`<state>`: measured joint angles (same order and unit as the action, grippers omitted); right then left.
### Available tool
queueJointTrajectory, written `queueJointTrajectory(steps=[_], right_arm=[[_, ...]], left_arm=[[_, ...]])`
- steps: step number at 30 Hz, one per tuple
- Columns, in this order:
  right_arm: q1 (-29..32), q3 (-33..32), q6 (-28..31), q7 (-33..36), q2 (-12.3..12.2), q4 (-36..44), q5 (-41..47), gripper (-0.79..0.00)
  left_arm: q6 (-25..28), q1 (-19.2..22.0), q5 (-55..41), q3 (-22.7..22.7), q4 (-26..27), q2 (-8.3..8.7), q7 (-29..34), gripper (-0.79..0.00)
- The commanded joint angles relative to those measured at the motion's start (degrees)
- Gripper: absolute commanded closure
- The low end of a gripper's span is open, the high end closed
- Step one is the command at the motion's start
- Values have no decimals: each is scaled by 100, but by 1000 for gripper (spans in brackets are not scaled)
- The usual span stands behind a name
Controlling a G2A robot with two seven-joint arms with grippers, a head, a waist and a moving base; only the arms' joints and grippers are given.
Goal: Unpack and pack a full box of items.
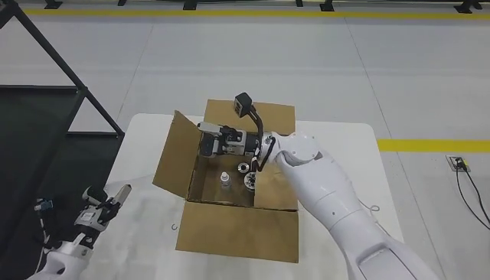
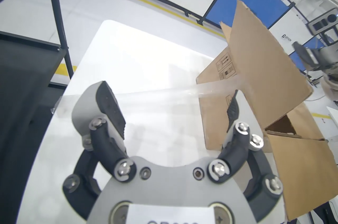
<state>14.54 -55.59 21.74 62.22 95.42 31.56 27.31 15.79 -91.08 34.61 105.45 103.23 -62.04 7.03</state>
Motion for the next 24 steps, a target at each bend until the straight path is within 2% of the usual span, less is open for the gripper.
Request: queueJointTrajectory(steps=[1, 10, 24], right_arm=[[12, 21, -86, 5, 19, -26, 18, -785], [-6, 348, -170, -462, 308, -148, 81, -785], [-328, 1294, -358, -2146, 1126, -777, -556, -785]], left_arm=[[52, -115, -52, 87, 106, -6, -72, -785], [102, -298, -157, 274, 227, -30, -178, -785], [255, -358, -310, 452, 168, -58, -253, -785]])
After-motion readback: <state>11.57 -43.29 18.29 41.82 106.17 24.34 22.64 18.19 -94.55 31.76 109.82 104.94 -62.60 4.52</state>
